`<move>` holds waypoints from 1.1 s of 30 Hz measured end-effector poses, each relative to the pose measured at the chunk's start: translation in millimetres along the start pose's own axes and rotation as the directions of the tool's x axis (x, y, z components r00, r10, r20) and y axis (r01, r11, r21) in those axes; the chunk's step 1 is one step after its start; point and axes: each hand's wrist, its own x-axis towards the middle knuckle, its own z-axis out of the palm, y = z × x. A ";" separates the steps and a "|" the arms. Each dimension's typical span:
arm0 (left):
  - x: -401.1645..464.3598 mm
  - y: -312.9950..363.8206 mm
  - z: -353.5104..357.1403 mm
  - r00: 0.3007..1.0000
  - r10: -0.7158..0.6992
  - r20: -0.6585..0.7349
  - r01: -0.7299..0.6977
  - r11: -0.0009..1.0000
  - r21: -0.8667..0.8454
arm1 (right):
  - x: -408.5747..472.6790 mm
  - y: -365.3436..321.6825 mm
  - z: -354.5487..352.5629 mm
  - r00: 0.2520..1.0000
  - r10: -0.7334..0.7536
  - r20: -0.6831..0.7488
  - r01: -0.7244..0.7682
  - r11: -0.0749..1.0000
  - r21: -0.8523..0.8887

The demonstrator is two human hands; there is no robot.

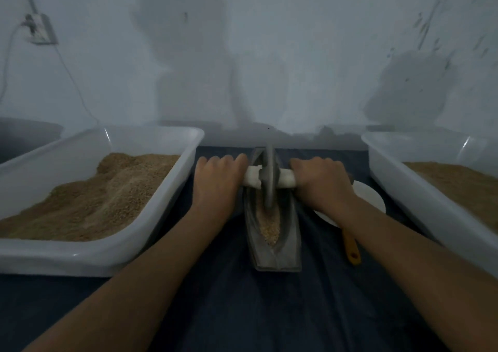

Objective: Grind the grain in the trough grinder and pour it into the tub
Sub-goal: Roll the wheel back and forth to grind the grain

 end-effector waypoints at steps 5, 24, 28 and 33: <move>-45.1 -13.0 -11.8 0.991 0.128 -0.033 -0.131 0.988 -0.085 | -38.3 -4.1 -19.4 0.967 -0.154 -0.202 0.135 0.985 -0.105; -41.1 -4.4 -22.9 0.994 0.110 -0.002 -0.110 0.994 -0.028 | -34.6 -6.1 -17.4 0.975 -0.141 -0.170 0.130 0.989 -0.071; -52.7 -6.6 -26.6 0.990 0.142 -0.027 -0.142 0.990 0.010 | -47.0 -4.4 -18.3 0.977 -0.120 -0.177 0.104 0.990 -0.098; -7.6 -3.9 -2.5 0.997 0.011 0.078 -0.012 1.000 0.007 | 9.0 2.6 -6.1 0.991 -0.057 0.122 0.059 0.998 -0.015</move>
